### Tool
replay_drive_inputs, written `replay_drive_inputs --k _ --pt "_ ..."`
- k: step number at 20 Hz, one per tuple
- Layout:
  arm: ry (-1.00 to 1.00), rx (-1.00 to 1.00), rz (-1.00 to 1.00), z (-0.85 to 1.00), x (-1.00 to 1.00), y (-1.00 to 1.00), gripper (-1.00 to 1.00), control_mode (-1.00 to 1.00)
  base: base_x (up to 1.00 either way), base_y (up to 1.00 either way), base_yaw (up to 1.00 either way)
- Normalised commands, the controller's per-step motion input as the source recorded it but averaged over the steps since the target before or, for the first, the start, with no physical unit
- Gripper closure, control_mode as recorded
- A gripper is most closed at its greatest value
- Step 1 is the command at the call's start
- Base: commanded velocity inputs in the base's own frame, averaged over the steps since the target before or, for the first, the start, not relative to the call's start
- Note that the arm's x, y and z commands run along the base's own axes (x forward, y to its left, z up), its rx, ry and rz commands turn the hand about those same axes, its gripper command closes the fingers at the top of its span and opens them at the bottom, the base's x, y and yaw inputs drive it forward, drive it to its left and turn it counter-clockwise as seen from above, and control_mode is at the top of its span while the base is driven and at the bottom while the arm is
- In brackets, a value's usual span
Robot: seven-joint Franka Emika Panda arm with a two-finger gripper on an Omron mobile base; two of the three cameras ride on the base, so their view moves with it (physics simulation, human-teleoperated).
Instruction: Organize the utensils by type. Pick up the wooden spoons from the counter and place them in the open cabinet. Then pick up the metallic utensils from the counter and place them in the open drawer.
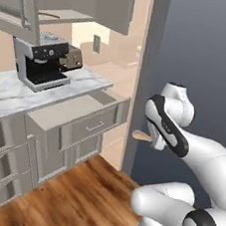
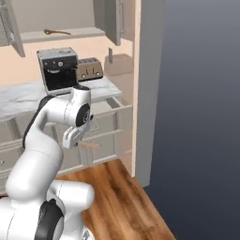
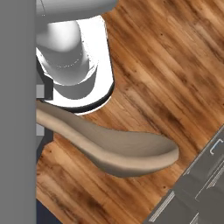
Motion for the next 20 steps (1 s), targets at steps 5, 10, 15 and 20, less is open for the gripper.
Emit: replay_drive_inputs --k 5,10,15,20 --pt "0.0 0.0 0.0 0.0 0.0 0.0 1.0 1.0 0.97 -0.08 0.35" --pt "0.0 0.0 0.0 0.0 0.0 0.0 1.0 1.0 0.92 -0.11 0.4" --pt "0.0 0.0 0.0 0.0 0.0 0.0 1.0 1.0 0.68 -0.27 0.4" --pt "0.0 0.0 0.0 0.0 0.0 0.0 1.0 1.0 0.71 -0.31 0.34"
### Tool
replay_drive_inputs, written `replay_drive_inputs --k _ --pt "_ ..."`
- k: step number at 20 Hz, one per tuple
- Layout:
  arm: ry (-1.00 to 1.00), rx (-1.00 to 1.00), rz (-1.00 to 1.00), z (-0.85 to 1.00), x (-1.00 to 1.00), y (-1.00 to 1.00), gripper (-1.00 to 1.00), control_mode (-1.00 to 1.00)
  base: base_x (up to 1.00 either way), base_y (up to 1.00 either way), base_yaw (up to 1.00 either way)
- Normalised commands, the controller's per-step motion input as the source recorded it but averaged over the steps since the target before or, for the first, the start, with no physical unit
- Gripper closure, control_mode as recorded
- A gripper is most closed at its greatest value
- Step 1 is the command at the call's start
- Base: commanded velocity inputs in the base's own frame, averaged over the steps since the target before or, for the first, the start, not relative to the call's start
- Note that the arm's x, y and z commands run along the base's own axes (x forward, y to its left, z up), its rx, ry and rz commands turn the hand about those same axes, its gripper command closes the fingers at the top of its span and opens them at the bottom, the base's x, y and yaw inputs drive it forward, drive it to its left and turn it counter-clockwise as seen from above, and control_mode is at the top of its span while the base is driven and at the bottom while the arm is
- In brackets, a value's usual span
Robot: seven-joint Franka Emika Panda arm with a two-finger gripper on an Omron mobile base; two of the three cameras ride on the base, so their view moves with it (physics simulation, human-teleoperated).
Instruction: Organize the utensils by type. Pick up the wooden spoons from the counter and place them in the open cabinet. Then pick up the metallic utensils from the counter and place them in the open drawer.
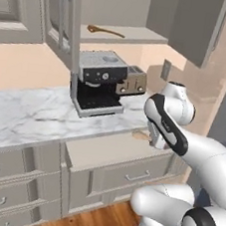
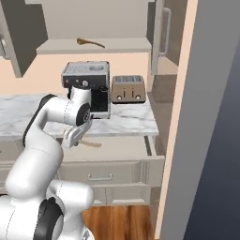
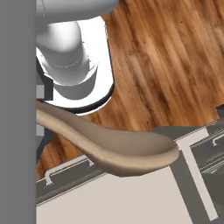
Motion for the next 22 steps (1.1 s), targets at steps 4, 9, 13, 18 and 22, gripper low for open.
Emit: replay_drive_inputs --k 4,9,13,18,22 --pt "0.0 0.0 0.0 0.0 0.0 0.0 1.0 1.0 0.6 -0.43 0.3" --pt "0.0 0.0 0.0 0.0 0.0 0.0 1.0 1.0 0.65 -0.41 0.23" --pt "0.0 0.0 0.0 0.0 0.0 0.0 1.0 1.0 0.66 -0.37 0.21" --pt "0.0 0.0 0.0 0.0 0.0 0.0 1.0 1.0 0.44 -0.25 0.14" --pt "0.0 0.0 0.0 0.0 0.0 0.0 1.0 1.0 0.06 -0.07 0.03"
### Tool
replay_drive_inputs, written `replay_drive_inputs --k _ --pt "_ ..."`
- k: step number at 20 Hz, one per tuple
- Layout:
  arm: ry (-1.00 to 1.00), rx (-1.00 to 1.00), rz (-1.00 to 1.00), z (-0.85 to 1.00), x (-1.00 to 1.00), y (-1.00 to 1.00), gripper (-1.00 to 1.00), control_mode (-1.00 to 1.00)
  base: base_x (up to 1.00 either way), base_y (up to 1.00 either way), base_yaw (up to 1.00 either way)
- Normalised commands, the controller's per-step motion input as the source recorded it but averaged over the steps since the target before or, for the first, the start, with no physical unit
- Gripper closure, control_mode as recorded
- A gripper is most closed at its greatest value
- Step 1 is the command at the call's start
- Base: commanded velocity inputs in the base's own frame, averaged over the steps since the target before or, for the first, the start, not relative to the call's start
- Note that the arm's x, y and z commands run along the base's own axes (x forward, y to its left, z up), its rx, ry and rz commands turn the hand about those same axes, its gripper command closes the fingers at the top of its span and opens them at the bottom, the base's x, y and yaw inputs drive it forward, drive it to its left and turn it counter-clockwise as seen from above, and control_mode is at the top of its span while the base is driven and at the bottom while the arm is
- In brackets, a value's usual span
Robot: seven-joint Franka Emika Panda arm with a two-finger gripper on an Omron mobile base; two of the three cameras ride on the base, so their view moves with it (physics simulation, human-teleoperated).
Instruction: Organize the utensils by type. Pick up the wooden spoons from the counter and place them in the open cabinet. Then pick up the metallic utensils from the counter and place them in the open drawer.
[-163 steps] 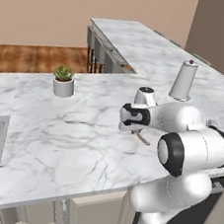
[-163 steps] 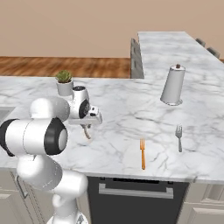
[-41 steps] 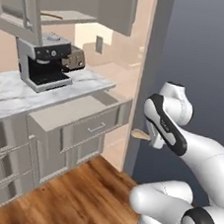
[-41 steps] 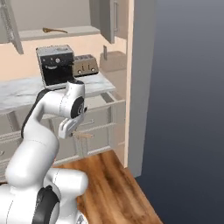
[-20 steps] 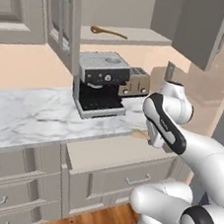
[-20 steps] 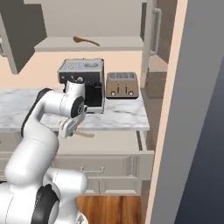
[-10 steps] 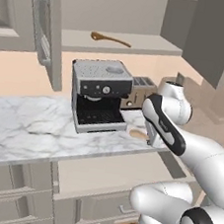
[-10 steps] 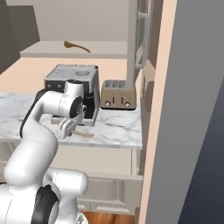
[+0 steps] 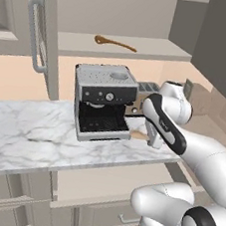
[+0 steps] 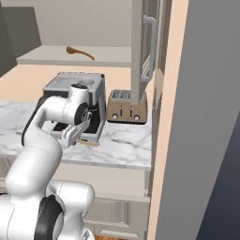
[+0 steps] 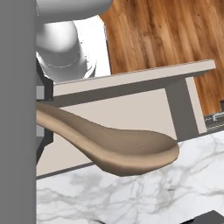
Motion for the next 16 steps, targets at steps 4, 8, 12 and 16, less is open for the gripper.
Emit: replay_drive_inputs --k 4,8,12,16 --pt "0.0 0.0 0.0 0.0 0.0 0.0 1.0 1.0 0.0 0.0 0.0" --pt "0.0 0.0 0.0 0.0 0.0 0.0 1.0 1.0 0.0 0.0 0.0" --pt "0.0 0.0 0.0 0.0 0.0 0.0 1.0 1.0 0.0 0.0 0.0" --pt "0.0 0.0 0.0 0.0 0.0 0.0 1.0 1.0 0.0 0.0 0.0"
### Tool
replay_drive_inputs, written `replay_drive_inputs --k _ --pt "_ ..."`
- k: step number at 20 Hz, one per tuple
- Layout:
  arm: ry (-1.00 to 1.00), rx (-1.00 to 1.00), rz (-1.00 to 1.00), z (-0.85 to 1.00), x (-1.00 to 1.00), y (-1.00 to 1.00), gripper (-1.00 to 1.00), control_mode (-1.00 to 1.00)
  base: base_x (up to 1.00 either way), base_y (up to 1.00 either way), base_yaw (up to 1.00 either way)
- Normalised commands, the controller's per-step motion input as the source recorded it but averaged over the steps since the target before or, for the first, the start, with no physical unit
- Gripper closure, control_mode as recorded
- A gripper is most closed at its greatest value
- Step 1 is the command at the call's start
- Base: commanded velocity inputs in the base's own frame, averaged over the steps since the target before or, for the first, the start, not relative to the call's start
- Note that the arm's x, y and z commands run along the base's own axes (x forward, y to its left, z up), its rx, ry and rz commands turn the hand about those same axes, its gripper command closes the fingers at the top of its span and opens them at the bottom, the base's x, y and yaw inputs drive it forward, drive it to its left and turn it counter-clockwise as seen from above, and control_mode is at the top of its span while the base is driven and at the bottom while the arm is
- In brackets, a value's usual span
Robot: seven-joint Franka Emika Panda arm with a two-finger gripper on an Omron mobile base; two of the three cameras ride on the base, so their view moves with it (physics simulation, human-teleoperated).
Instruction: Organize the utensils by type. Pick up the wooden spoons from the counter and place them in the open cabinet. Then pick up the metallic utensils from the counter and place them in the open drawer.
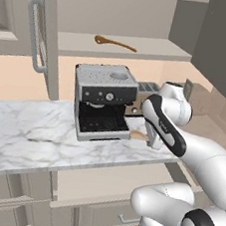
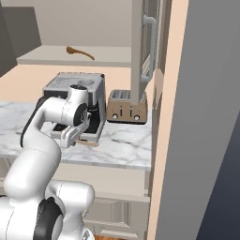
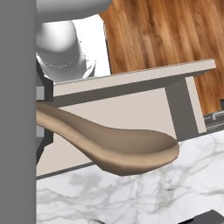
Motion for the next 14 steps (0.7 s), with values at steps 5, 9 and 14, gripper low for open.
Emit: replay_drive_inputs --k 5,9,14 --pt "0.0 0.0 0.0 0.0 0.0 0.0 1.0 1.0 0.0 0.0 0.05" --pt "-0.18 0.01 0.2 0.53 0.0 0.0 1.0 -1.0 0.0 0.0 0.0" --pt "-0.29 0.0 0.27 0.68 0.05 0.0 1.0 -1.0 0.0 0.0 0.0"
